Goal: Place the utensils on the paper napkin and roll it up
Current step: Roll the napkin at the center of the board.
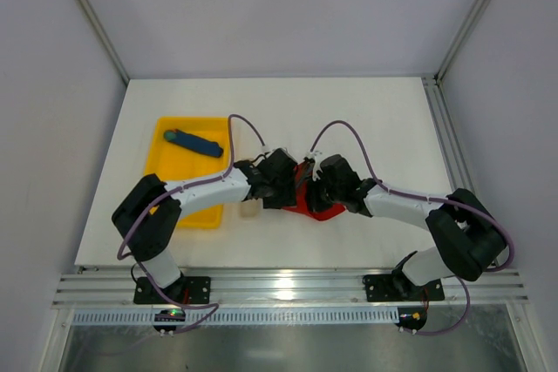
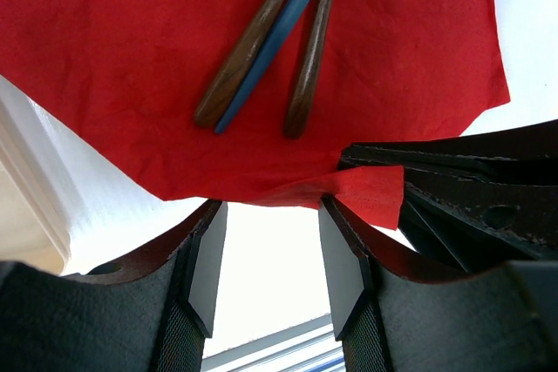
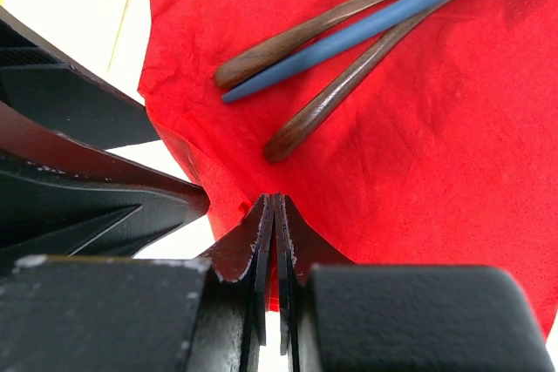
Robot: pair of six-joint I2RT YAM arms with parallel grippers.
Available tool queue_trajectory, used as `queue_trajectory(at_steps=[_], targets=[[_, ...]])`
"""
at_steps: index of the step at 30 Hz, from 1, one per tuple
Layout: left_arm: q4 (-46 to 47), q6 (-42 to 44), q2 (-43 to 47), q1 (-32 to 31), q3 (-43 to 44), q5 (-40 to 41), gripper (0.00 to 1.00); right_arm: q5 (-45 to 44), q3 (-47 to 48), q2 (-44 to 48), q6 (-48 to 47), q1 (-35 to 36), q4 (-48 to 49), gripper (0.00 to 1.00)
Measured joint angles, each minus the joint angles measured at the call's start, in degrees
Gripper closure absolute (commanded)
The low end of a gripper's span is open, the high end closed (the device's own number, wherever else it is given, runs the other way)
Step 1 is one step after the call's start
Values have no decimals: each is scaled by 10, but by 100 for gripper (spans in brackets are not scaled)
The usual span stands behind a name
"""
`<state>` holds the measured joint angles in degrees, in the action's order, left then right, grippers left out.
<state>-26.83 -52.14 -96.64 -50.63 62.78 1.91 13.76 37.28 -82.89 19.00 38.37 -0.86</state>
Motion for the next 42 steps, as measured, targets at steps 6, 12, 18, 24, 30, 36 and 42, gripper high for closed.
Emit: queue_trajectory(at_steps=[6,12,18,24,30,36,42], targets=[[0,0,-1,0,0,5,50,-3,0,0,8,-11,0,89],[0,0,-1,0,0,6,50,0,0,0,9,-16,-7,90],[-2,0,-1,-4,0,5,50,6,0,0,9,-16,-19,90],[-2,-3,-1,-9,0,-1,50,7,0,4,10,-17,-24,90],[-2,-13,-1,-13,0,-3,53,7,0,13,11,-17,-24,90],[0,-19,-1,-15,0,-10,53,8,0,17,12,-17,-28,91],[5,-24,-1,-15,0,-27,55,12,0,24,14,-17,-30,91]])
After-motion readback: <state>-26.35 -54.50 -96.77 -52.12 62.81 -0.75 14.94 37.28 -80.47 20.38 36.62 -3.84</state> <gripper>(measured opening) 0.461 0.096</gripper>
